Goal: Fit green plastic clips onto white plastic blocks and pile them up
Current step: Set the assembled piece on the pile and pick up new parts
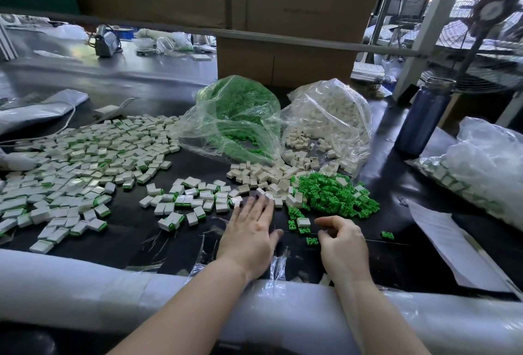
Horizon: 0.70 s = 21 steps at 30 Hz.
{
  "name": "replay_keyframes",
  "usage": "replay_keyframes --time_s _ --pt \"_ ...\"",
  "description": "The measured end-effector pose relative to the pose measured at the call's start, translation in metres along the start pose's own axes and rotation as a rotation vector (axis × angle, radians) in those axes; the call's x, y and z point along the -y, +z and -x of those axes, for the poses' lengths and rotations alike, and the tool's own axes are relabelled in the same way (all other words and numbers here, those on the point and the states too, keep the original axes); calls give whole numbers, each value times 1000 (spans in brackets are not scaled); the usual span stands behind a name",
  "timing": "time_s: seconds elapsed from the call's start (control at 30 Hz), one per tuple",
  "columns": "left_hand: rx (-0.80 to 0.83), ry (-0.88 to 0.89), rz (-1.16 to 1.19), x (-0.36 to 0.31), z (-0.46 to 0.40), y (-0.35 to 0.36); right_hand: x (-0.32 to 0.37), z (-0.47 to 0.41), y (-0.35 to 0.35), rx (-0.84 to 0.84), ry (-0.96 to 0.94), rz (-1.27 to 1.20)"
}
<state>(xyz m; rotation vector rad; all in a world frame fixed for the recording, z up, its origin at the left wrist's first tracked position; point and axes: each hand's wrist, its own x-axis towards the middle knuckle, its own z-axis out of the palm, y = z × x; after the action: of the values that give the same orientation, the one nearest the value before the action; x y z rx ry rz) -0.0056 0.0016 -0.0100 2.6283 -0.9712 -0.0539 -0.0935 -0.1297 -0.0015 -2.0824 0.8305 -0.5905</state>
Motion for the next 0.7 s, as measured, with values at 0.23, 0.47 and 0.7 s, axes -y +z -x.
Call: replay_keyframes --time_s 0.23,0.47,0.7 --pt "-104 55 60 0 2 1 4 2 -1 44 34 12" --pt "-330 71 170 -2 8 -5 4 1 0 37 56 0" --pt "-52 83 124 0 1 2 8 4 -2 42 59 2"
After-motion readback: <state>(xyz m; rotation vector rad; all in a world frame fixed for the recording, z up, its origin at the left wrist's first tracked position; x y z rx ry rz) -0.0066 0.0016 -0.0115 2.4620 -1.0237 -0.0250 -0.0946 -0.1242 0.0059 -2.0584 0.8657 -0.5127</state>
